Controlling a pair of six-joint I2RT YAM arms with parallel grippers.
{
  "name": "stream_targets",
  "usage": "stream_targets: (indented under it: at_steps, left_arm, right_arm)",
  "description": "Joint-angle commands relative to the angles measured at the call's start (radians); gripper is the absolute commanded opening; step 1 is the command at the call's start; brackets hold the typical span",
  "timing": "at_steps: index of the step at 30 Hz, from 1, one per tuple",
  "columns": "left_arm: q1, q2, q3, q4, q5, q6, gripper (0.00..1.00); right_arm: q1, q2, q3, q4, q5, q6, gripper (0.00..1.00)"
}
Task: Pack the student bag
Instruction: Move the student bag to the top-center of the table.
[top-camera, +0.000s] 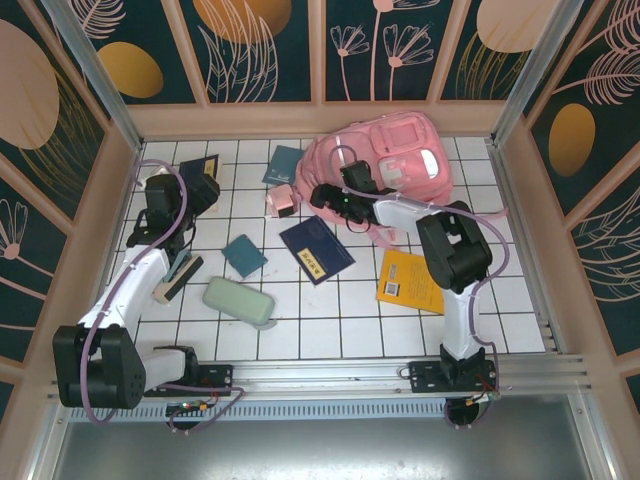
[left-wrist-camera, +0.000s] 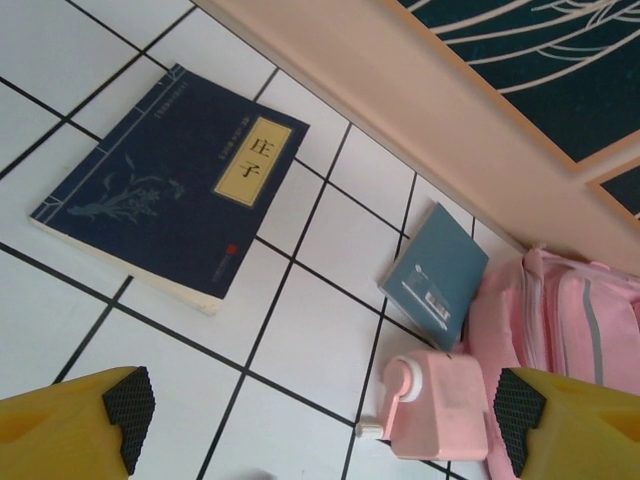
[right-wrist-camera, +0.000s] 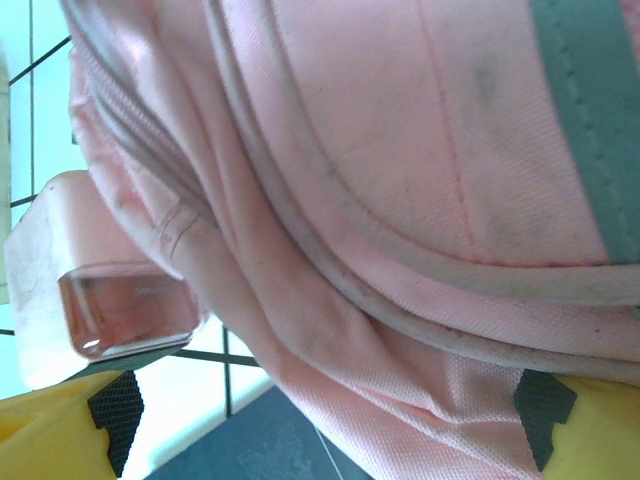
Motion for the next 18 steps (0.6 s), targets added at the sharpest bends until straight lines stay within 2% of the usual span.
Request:
stream_targets:
  at_steps: [1, 7, 14, 18]
  left_arm:
    - [-0.024, 0.022, 0.027, -0.022, 0.009, -0.015, 0.90]
    - [-0.098, 0.052, 0.067, -0.036, 0.000, -0.048, 0.90]
    - [-0.222, 0.159, 0.182, -0.052, -0.015, -0.059, 0.86]
    - [-0.311, 0.262, 0.272, -0.056, -0.025, -0.051, 0.84]
  right_arm:
    - [0.023, 0.025, 0.005, -0.047, -0.031, -0.006, 0.99]
    - [0.013, -0.088, -0.030, -0.057, 0.054, -0.080, 0.99]
    - [-0.106, -0.306, -0.192, -0.015, 0.152, -0.120, 0.99]
    - [-0.210, -0.441, -0.311, 0.006, 0.153, -0.126, 0.99]
